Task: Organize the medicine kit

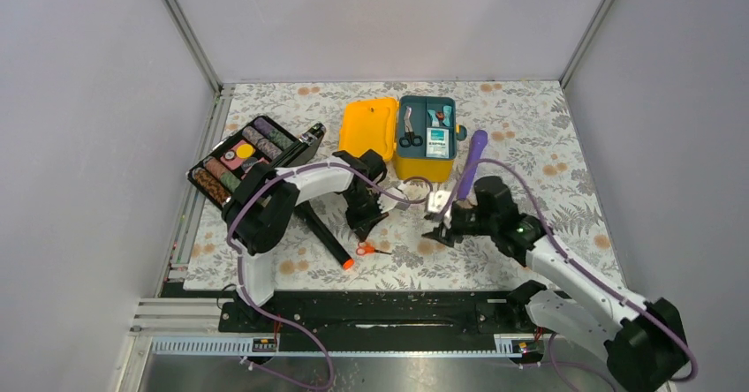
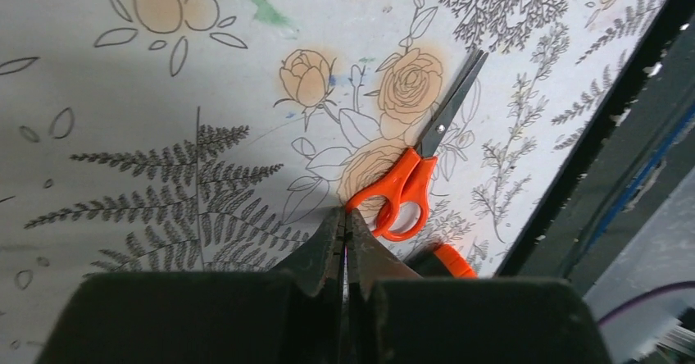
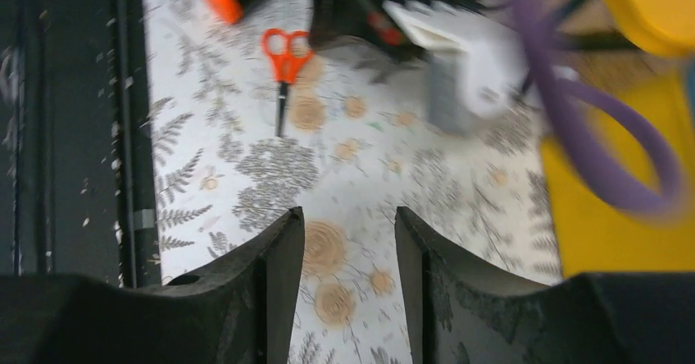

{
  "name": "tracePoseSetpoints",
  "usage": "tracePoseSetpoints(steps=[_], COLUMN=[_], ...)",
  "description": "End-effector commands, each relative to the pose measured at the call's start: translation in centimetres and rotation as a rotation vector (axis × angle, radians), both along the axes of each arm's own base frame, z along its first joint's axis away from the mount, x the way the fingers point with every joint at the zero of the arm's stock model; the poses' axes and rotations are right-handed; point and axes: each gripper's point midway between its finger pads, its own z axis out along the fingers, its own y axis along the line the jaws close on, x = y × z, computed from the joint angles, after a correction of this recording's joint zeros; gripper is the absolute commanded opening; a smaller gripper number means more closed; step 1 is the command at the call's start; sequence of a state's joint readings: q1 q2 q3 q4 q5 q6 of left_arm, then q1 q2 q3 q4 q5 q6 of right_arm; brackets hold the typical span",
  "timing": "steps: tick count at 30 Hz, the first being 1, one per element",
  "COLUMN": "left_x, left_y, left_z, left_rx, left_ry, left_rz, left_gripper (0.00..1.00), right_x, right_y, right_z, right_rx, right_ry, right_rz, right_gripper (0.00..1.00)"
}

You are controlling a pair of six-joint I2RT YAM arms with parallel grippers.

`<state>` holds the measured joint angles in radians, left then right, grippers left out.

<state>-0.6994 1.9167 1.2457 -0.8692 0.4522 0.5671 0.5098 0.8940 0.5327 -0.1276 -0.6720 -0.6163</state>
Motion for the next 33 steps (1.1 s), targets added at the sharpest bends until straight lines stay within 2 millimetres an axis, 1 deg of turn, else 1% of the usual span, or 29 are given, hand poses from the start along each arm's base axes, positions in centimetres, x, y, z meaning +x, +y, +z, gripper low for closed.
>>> tracePoseSetpoints(steps=[1,6,8,10,12,16,18,21,24,25,28,30,32,33], left_x=[-2.3,-1.7,-1.6,-1.4,-1.3,-0.8,-0.6,0.0,0.6,0.8,1.2,1.1,0.5,0.2], left_y=[1.5,1.3,1.3,1.3,1.3,1.4,1.2,0.8,0.3,0.2,0.3,0.6,0.8,0.8], left_z=[-3.0,-3.0,-3.0,-3.0,-3.0,-3.3,-2.9,-1.7,0.5,1.2,3.6,4.5,4.7,4.6], left_rx=[0.101,0.103,0.104,0.098,0.101,0.125,0.097,0.041,-0.013,-0.025,-0.061,-0.072,-0.063,-0.060], left_ry=[0.157,0.197,0.211,0.216,0.217,0.190,0.164,0.085,0.026,0.006,-0.042,-0.039,-0.007,0.016], left_rz=[0.018,0.073,0.087,0.099,0.108,0.160,0.185,0.241,0.297,0.322,0.420,0.498,0.568,0.598], left_gripper=[0.00,0.00,0.00,0.00,0.00,0.00,0.00,0.17,0.33,0.35,0.39,0.39,0.35,0.30], right_x=[-1.6,-2.6,-3.2,-3.8,-3.9,-4.4,-4.8,-5.2,-5.2,-5.2,-5.3,-5.4,-5.7,-5.7], right_y=[2.5,4.3,5.2,6.0,7.1,8.2,8.6,8.6,8.0,7.9,7.8,7.8,7.8,7.8], right_z=[-2.3,-5.2,-5.9,-6.5,-6.6,-8.2,-8.2,-8.2,-8.5,-8.5,-8.3,-8.4,-8.5,-8.5], right_rx=[-0.117,-0.177,-0.182,-0.178,-0.160,-0.167,-0.158,-0.162,-0.181,-0.183,-0.171,-0.163,-0.159,-0.157], right_ry=[-0.119,-0.130,-0.146,-0.157,-0.182,-0.229,-0.223,-0.194,-0.191,-0.196,-0.214,-0.213,-0.204,-0.201], right_rz=[0.238,0.395,0.440,0.453,0.442,0.429,0.438,0.435,0.423,0.421,0.422,0.425,0.431,0.429], right_gripper=[0.51,0.55,0.55,0.56,0.55,0.55,0.55,0.55,0.55,0.55,0.55,0.55,0.55,0.55])
